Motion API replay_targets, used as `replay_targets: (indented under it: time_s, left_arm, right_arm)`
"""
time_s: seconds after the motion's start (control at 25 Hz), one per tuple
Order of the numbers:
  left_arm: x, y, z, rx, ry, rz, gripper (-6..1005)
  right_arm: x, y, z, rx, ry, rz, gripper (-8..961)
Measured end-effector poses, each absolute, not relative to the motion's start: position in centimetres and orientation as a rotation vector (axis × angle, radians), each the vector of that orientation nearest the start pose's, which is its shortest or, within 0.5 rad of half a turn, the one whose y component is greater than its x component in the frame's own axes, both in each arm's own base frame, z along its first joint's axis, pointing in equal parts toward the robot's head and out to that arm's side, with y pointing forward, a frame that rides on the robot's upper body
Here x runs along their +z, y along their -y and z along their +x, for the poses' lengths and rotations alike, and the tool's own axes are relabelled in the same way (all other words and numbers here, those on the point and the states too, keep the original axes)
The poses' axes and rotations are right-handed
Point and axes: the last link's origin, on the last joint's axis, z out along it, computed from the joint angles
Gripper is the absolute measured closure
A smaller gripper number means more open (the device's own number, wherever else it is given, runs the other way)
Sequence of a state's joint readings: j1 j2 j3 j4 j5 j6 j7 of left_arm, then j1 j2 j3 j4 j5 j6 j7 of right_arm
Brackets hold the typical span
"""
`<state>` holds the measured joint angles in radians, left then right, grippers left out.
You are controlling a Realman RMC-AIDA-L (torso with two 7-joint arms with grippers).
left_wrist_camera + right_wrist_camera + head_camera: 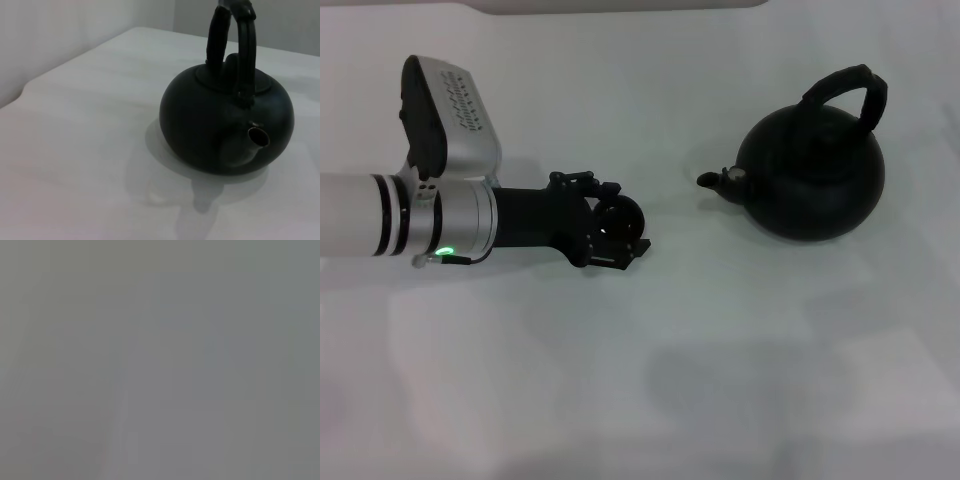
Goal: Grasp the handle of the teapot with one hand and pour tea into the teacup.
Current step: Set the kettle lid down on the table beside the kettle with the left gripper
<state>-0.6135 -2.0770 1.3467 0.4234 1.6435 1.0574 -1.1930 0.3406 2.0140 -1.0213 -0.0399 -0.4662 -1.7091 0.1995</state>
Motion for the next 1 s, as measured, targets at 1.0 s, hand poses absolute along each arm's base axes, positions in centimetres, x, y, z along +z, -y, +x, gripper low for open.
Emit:
replay_targets:
  time_s: [1.0]
  left_arm:
    - [-9.05, -34.07, -25.20, -0.325, 0.371, -2.820, 117]
  right_arm:
    - [6.57, -27.59, 33.42, 0.867, -0.116, -1.483, 113]
